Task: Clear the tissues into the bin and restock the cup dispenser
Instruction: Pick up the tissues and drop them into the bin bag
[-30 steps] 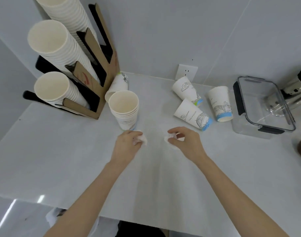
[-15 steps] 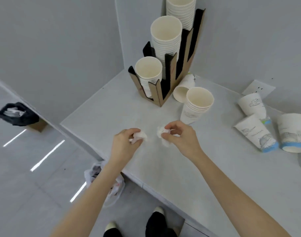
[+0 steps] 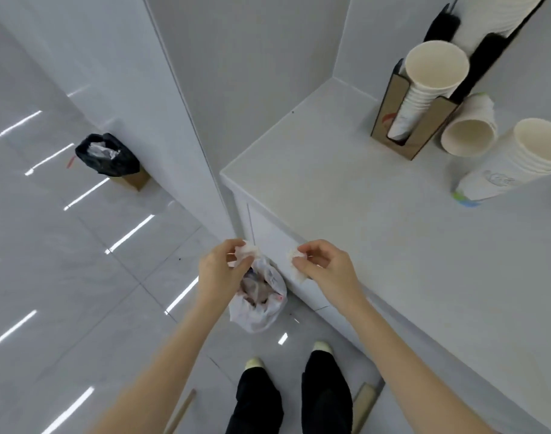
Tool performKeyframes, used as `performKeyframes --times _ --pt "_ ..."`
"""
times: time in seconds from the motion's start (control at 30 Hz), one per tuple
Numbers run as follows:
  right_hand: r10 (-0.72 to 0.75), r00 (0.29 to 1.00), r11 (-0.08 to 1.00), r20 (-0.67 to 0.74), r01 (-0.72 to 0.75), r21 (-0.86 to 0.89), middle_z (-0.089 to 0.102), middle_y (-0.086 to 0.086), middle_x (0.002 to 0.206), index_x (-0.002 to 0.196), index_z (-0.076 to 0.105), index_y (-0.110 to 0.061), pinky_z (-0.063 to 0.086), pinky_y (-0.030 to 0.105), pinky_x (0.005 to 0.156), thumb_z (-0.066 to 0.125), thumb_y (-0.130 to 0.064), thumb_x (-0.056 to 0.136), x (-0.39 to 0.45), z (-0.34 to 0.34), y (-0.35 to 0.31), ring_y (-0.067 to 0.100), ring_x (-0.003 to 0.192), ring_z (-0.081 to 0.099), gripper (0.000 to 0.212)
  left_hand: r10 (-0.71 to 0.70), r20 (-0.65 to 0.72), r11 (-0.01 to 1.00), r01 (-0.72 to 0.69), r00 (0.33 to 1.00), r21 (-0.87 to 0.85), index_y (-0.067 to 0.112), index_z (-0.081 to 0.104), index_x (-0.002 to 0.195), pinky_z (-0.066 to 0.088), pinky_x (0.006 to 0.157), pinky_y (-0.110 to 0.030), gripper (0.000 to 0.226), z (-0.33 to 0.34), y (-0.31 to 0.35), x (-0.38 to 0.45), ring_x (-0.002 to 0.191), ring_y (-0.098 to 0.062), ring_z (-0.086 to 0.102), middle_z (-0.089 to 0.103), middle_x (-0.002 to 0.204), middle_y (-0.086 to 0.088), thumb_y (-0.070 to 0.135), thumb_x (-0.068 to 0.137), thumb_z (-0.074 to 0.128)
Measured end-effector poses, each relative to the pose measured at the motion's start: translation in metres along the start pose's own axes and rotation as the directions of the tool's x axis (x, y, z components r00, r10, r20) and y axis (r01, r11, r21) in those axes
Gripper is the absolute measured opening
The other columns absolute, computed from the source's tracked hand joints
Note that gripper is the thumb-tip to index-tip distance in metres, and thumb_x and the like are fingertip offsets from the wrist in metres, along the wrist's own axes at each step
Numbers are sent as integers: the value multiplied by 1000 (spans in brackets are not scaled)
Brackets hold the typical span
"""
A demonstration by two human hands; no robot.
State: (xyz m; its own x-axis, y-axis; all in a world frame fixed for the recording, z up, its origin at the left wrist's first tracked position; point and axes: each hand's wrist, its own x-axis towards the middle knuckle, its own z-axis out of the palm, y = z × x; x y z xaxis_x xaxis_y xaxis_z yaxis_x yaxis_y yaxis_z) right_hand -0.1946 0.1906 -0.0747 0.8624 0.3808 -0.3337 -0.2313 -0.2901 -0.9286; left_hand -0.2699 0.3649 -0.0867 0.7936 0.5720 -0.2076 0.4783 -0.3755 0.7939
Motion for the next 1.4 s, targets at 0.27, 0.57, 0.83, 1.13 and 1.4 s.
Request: performKeyframes --times 0.27,0.57,0.83,1.13,1.4 --pt "164 986 986 -38 -164 -11 68 -7 81 82 61 -20 51 13 70 68 -16 79 39 50 96 1 77 66 9 -119 34 986 115 992 121 17 62 107 41 71 -28 29 30 -102 20 92 -24 61 69 99 -8 21 79 65" --pt "174 983 977 -51 -179 -115 62 0 87 91 52 -12 43 3 59 61 -14 84 105 94 243 9 78 59 12 -97 103 973 72 990 220 16 58 110 50 70 -35 29 132 -221 62 82 -22 61 61 116 -5 13 82 60" --pt "269 963 949 -27 -270 -165 60 -1 86 94 51 -10 45 24 75 56 -18 88 149 125 355 22 89 60 12 -125 135 961 86 983 263 19 54 119 51 74 -35 39 205 -309 89 97 -24 61 55 129 -3 9 81 57" --pt "358 923 920 141 -323 -222 41 6 147 142 30 -16 35 33 109 43 -21 94 146 125 336 18 133 41 50 -185 237 954 116 954 278 18 33 137 47 87 -34 54 188 -302 87 112 -21 54 37 145 -4 25 88 53" --pt "203 971 964 123 -176 -199 56 -3 116 128 48 -16 41 27 97 48 -17 92 102 106 206 13 110 54 36 -68 260 975 9 963 222 18 31 138 40 82 -27 56 116 -193 64 111 -23 53 43 141 -4 23 87 54"
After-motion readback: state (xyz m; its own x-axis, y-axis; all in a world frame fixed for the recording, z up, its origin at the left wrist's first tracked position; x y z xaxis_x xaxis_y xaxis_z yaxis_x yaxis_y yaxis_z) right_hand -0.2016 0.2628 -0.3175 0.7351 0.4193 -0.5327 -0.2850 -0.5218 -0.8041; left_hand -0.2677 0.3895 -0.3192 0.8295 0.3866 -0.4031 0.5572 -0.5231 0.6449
